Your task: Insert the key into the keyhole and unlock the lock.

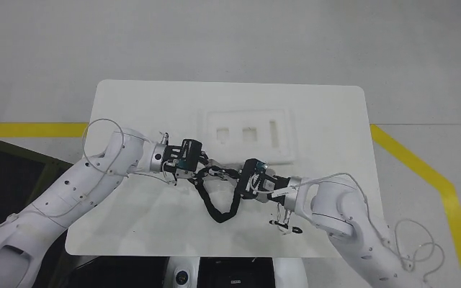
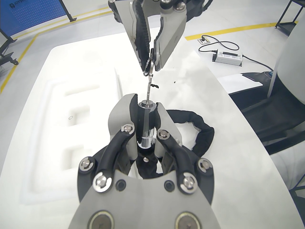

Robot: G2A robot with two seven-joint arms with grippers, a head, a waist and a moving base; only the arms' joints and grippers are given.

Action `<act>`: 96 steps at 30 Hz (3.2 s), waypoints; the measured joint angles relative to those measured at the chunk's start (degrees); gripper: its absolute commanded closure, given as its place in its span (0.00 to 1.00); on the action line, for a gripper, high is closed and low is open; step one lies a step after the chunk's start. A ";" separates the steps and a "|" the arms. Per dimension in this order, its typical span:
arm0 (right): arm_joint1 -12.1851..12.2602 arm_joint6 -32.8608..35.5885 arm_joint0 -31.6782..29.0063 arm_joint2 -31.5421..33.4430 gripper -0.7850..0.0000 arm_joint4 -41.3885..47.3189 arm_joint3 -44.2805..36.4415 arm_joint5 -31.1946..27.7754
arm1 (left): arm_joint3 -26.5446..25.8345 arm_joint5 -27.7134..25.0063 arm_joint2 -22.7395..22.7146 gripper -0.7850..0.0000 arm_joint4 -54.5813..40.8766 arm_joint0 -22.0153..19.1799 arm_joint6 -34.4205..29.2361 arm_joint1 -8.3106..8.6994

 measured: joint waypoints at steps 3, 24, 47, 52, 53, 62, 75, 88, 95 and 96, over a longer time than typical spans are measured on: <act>-0.05 -0.23 -0.85 0.24 1.00 1.43 -0.25 1.63 | -0.10 0.00 -0.64 1.00 -0.03 0.15 -0.06 0.05; 0.45 -2.29 -5.39 3.88 0.00 4.66 -1.13 2.23 | 3.05 8.67 -8.40 1.00 -0.71 4.48 -7.88 0.69; 1.66 -6.23 -12.29 10.93 0.00 6.08 -1.78 0.26 | 1.83 12.47 -8.42 0.00 -1.67 3.79 -24.82 -2.60; 1.81 -8.54 -11.60 12.83 0.00 5.76 0.32 -1.31 | 2.36 10.95 -11.83 0.00 -2.91 4.23 -19.60 -2.01; 1.83 -9.04 -11.22 13.20 0.00 5.46 0.87 -1.46 | 2.17 10.83 -12.68 0.00 -2.85 4.52 -18.61 -1.78; 1.97 -16.36 -6.59 18.03 0.00 -1.49 6.83 -0.86 | 4.66 14.90 -22.60 0.00 -4.39 8.67 -5.17 0.44; 2.25 -14.91 -3.73 22.25 0.00 -12.76 6.22 5.49 | 10.77 19.56 -30.34 0.00 -5.55 6.95 -0.49 0.73; 2.08 -11.54 -1.44 21.63 0.00 -16.70 4.31 8.23 | 14.11 18.42 -31.80 0.00 -4.74 4.70 -1.19 0.30; 2.09 -11.55 -1.44 21.64 0.00 -16.69 4.31 8.23 | 14.09 18.44 -31.79 0.00 -4.75 4.70 -1.18 0.30; 2.09 -11.55 -1.44 21.64 0.00 -16.69 4.31 8.23 | 14.09 18.44 -31.79 0.00 -4.75 4.70 -1.18 0.30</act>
